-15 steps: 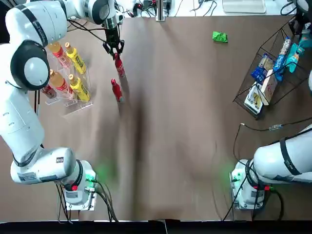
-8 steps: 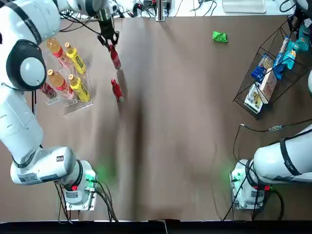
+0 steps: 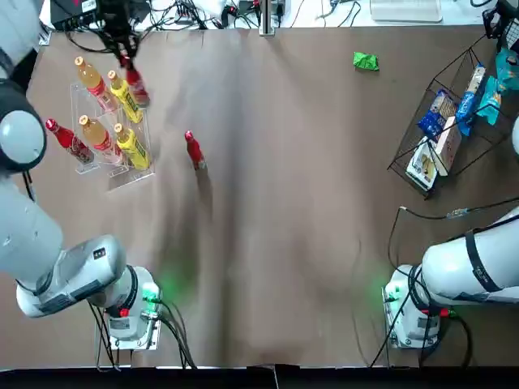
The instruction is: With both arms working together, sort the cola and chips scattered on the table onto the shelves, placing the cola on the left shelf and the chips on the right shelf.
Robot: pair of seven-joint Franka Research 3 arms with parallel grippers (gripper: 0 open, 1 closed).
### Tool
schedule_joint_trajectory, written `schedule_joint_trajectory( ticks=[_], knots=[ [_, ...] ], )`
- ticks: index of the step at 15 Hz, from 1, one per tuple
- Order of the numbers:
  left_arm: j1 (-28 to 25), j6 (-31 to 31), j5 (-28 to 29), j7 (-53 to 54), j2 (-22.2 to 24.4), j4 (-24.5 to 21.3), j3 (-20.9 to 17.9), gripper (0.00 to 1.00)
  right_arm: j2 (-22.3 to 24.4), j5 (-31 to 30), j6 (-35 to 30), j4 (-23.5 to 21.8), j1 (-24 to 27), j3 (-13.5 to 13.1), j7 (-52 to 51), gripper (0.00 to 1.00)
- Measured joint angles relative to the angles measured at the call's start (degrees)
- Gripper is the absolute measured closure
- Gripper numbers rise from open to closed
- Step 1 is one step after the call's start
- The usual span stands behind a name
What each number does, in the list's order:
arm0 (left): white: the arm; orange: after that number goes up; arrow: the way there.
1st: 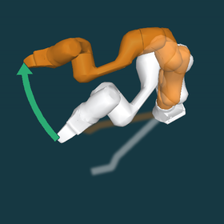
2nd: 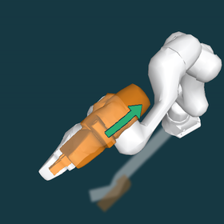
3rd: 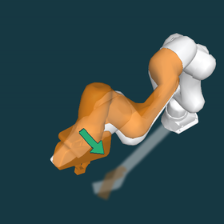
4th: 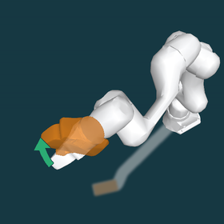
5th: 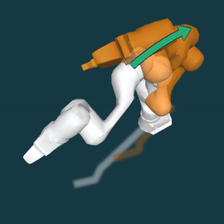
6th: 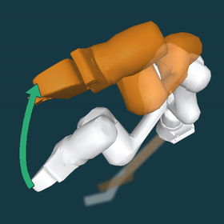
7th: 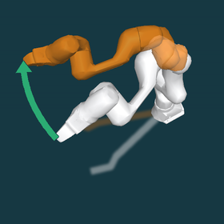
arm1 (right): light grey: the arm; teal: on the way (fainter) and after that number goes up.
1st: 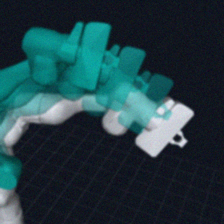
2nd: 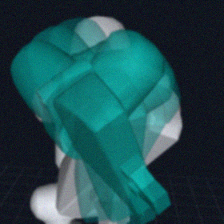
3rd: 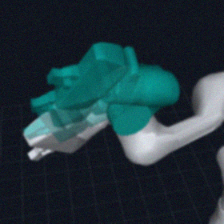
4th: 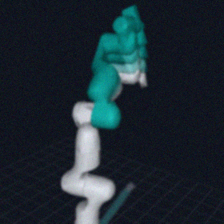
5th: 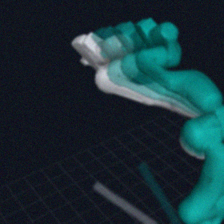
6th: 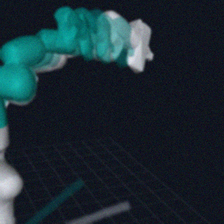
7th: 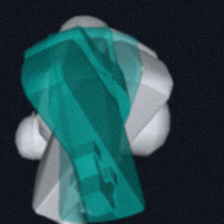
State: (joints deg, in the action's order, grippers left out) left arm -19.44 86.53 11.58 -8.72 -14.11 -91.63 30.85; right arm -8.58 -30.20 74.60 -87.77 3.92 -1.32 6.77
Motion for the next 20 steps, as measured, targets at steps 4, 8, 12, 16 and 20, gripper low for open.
schedule_joint_trajectory(
  ticks=[4,8,12,16,20],
  knots=[
    [-9.5,-5.9,0.0,17.4,6.2,-0.5,0.0,0.68,0.0,6.6,1.2,4.6,-0.4,0.2,1.2,0.39],
    [-14.9,-6.4,0.0,27.4,8.4,-1.2,0.0,0.68,-1.6,16.1,7.6,6.1,-0.8,0.3,11.4,0.39],
    [-19.0,-6.5,0.0,31.7,10.7,-3.7,0.0,0.68,-8.0,19.7,15.1,6.1,-3.1,0.5,22.4,0.39],
    [-22.5,-5.0,0.4,36.5,11.7,-5.1,-0.2,0.68,-14.5,21.0,23.6,6.1,-5.7,0.6,36.3,0.39],
    [-25.7,0.4,1.3,39.6,11.7,-8.8,-0.2,0.68,-21.3,21.2,34.4,6.1,-8.1,0.6,52.2,0.38]
  ],
)
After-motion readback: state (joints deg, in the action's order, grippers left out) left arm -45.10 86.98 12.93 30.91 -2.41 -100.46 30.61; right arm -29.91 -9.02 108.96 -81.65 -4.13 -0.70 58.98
